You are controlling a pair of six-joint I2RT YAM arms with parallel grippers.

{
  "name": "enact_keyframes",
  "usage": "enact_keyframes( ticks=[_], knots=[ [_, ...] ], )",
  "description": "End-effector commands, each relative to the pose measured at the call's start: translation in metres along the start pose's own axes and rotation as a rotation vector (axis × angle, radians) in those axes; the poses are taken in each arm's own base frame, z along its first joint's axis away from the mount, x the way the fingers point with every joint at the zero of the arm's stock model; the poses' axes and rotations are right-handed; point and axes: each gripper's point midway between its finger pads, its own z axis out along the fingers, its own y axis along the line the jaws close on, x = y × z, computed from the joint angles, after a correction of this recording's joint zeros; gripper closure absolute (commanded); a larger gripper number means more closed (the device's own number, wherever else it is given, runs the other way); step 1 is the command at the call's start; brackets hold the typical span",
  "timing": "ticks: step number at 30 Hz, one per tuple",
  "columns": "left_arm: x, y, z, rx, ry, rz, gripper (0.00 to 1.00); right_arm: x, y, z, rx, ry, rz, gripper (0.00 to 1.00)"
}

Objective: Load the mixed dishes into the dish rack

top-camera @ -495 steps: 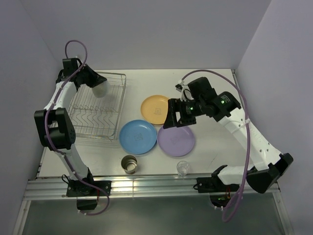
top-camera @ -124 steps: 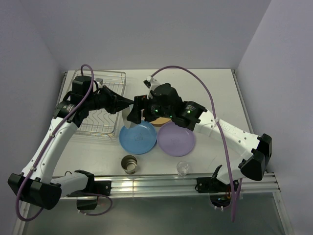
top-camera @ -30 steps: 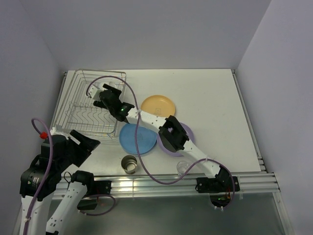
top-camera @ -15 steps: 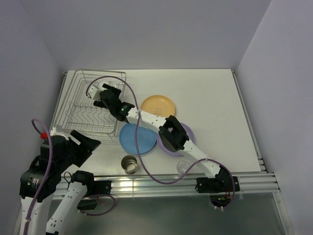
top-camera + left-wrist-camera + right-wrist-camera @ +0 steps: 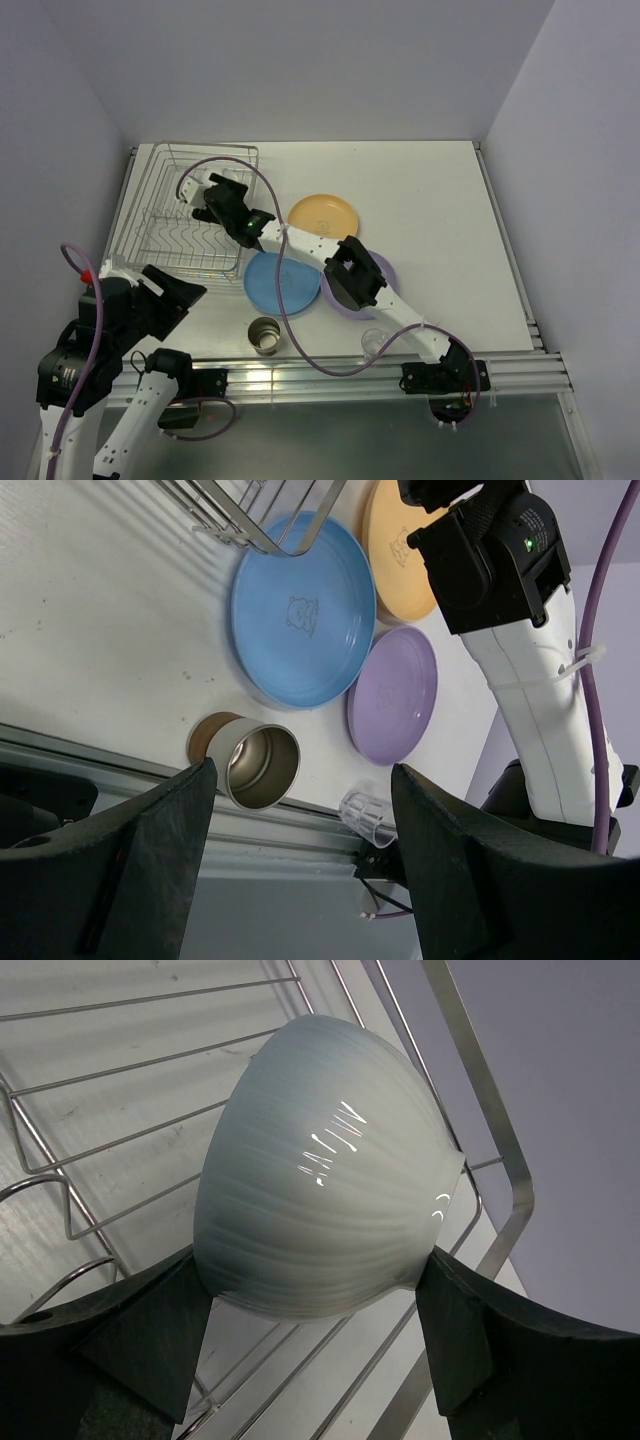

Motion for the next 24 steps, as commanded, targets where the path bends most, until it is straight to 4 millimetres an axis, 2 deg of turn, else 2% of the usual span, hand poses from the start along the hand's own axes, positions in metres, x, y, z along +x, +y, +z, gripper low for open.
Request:
enact_keyframes(
  ticks=[1, 7, 14, 19, 22, 24],
  knots=[
    [-0.005, -0.014, -0.007, 0.066, -0.022, -0.006, 0.24, 0.009, -0.002, 0.005, 0.024, 0.019, -0.02, 0.2],
    [-0.002, -0.01, -0.006, 0.062, -0.02, -0.011, 0.23, 0.01, 0.001, 0.003, 0.014, 0.017, -0.001, 0.12],
    [-0.001, -0.011, -0.005, 0.065, -0.009, -0.014, 0.23, -0.023, -0.015, -0.008, 0.0, -0.052, 0.119, 0.07],
    [-0.002, -0.015, -0.005, 0.068, -0.006, -0.009, 0.23, -0.028, -0.018, -0.013, -0.006, -0.057, 0.133, 0.07],
    [-0.001, -0.015, -0.004, 0.071, 0.0, -0.012, 0.23, -0.03, -0.016, -0.021, -0.018, -0.062, 0.136, 0.07],
    [0.0, -0.015, -0.001, 0.067, 0.008, -0.023, 0.24, -0.039, -0.018, -0.03, -0.021, -0.077, 0.168, 0.07]
  ],
)
